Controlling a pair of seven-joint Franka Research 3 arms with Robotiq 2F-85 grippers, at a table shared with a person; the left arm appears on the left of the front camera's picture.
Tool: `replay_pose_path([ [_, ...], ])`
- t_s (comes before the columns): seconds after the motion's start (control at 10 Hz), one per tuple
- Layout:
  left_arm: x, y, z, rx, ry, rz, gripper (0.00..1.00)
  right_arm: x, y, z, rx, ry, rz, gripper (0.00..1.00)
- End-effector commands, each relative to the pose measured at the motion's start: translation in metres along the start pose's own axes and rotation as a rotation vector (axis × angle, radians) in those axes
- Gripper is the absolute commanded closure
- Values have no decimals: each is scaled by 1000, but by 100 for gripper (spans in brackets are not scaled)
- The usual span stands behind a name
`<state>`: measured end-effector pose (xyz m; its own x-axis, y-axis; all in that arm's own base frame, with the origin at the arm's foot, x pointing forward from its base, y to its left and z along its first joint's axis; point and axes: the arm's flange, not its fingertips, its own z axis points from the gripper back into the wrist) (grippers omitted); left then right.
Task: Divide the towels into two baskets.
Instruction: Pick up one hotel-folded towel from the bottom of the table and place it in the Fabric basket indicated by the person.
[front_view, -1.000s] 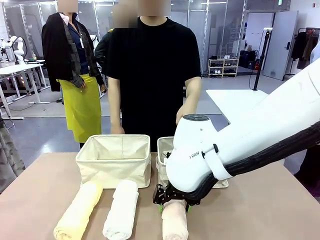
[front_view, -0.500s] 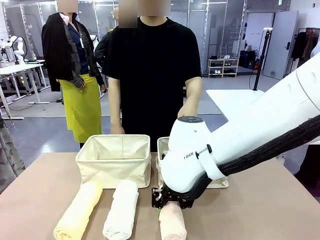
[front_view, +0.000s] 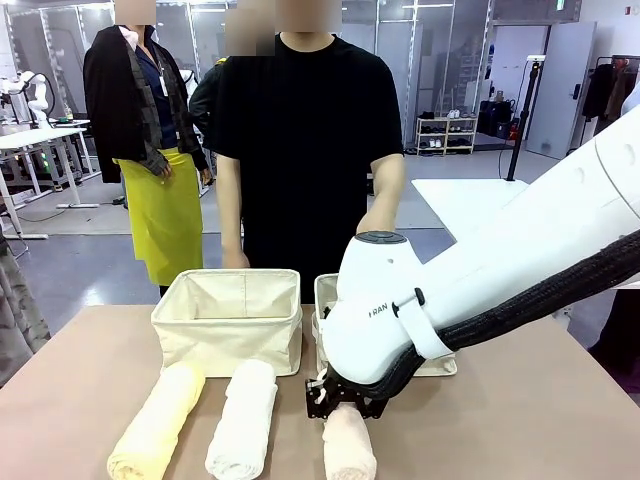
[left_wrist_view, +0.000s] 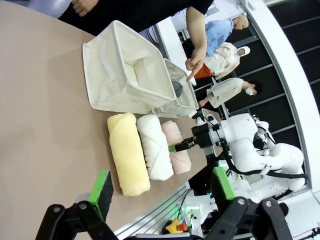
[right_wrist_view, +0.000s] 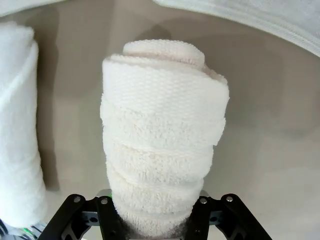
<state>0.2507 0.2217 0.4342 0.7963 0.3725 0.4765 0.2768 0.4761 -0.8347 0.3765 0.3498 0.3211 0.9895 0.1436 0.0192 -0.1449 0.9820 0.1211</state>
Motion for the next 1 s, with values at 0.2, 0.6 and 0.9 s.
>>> replay_pose_path([
  [0.2, 1, -1, 3, -23, -13, -16, 0, -16, 1, 110, -77, 6, 480, 86],
  [0.6, 1, -1, 3, -23, -13, -16, 0, 14, -21, 166, -176, 54, 914, 86],
  [0.9, 1, -1, 3, -23, -13, -16, 0, 12, -22, 173, -167, 29, 863, 86],
])
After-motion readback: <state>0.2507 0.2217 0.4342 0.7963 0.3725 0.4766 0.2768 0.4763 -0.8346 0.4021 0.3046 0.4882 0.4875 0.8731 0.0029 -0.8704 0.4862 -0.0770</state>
